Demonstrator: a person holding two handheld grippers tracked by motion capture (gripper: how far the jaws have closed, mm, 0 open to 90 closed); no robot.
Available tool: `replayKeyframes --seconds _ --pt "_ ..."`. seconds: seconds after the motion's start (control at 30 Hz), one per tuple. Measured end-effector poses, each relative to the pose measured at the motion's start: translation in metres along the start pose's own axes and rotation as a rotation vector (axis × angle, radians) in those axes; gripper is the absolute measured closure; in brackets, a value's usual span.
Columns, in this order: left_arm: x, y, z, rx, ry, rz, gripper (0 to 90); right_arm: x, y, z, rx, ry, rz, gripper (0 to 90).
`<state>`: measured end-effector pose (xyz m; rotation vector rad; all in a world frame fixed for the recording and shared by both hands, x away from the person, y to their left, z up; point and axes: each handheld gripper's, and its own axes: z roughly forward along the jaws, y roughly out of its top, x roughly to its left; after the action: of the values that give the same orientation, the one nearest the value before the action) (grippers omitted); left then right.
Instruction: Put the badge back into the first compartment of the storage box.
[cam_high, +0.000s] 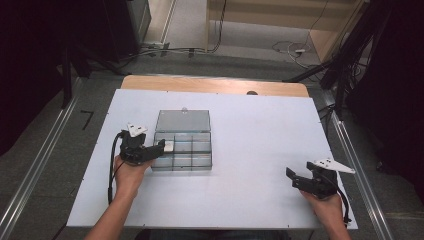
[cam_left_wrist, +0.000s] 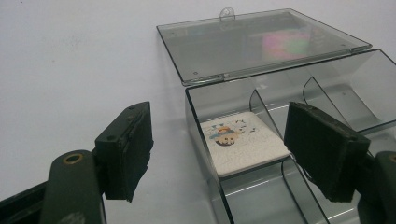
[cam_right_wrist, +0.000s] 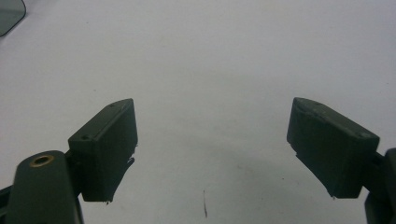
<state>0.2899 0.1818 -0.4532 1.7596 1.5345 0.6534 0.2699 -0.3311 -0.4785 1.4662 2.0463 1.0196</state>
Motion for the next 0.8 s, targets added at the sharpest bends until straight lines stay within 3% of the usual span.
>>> replayKeyframes --seconds 0.8 --pt "0.0068 -0.0089 -0.0068 -0.010 -0.008 -0.019 23.3 0.0006 0.0001 0.0007 0.000 0.002 -0.003 15.0"
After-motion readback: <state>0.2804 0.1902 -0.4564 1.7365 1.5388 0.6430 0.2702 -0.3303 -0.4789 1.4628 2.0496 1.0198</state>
